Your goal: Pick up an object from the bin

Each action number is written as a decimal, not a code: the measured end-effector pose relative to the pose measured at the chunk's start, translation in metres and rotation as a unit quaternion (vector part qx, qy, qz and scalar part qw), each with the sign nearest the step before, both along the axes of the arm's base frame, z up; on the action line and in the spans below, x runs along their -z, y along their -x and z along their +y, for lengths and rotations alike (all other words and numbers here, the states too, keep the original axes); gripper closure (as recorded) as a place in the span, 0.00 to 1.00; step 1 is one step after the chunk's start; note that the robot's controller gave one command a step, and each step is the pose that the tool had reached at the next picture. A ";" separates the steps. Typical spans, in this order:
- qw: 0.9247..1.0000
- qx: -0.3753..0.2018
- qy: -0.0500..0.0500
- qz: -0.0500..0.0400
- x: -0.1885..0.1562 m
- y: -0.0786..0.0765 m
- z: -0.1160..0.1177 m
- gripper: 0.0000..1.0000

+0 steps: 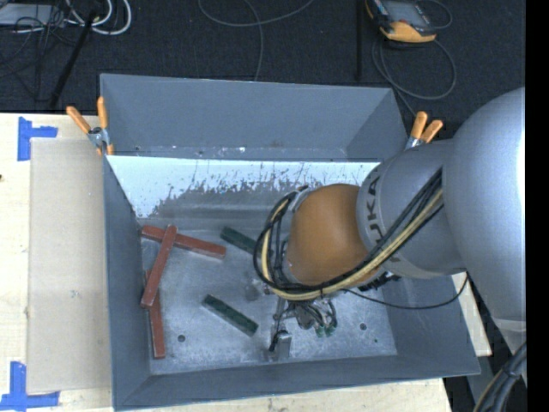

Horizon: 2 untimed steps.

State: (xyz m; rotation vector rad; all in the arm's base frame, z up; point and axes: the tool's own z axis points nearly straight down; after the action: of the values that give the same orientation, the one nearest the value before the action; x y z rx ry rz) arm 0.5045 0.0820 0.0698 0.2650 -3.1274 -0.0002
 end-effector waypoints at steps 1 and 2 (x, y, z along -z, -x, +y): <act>0.981 0.192 -0.001 0.000 0.001 0.008 0.047 0.00; 0.982 0.191 0.001 -0.001 0.001 0.008 0.045 1.00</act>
Offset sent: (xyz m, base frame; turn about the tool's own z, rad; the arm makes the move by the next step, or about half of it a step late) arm -0.0072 0.0449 0.0002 0.3884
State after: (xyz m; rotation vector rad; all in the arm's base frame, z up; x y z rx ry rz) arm 0.4968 0.1275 0.0692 -0.3388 -3.1215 0.0010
